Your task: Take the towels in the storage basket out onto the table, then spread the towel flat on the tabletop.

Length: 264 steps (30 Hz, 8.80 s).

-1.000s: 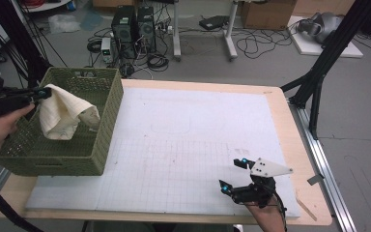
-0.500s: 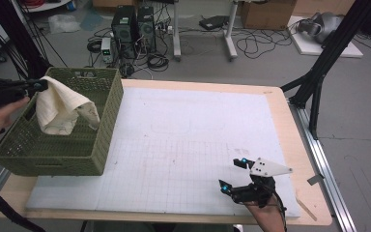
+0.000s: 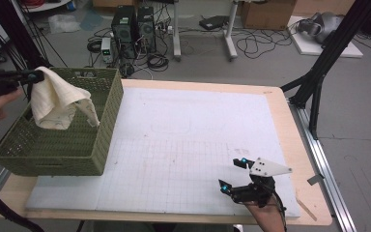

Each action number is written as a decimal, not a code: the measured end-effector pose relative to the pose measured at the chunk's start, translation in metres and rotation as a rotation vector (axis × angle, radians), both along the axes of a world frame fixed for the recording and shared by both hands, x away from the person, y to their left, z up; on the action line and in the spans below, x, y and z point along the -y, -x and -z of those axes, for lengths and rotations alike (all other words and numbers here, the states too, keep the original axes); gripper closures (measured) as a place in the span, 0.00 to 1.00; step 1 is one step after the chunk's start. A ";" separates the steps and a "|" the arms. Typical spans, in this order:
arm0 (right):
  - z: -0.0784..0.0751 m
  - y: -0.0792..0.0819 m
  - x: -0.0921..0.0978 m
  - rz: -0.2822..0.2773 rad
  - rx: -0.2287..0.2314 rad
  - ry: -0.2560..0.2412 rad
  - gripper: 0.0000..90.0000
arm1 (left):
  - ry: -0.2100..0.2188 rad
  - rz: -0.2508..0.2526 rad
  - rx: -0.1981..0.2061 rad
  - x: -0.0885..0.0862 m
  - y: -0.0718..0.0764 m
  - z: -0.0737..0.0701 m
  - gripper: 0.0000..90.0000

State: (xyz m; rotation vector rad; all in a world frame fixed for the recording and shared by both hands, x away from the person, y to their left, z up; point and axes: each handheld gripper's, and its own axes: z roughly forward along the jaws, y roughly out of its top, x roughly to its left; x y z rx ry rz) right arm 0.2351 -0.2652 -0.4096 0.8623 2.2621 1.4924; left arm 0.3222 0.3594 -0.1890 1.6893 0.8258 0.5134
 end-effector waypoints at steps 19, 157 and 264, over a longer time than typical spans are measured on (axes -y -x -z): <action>0.000 0.000 0.000 -0.004 0.003 0.001 0.12 | 0.014 0.120 0.028 0.049 -0.006 0.005 0.98; 0.001 -0.043 -0.006 0.000 -0.001 -0.024 0.12 | 0.017 0.367 -0.130 0.222 0.007 0.208 0.56; 0.027 -0.069 0.002 -0.174 -0.195 0.206 0.94 | -0.226 0.359 -0.287 0.256 0.001 0.244 1.00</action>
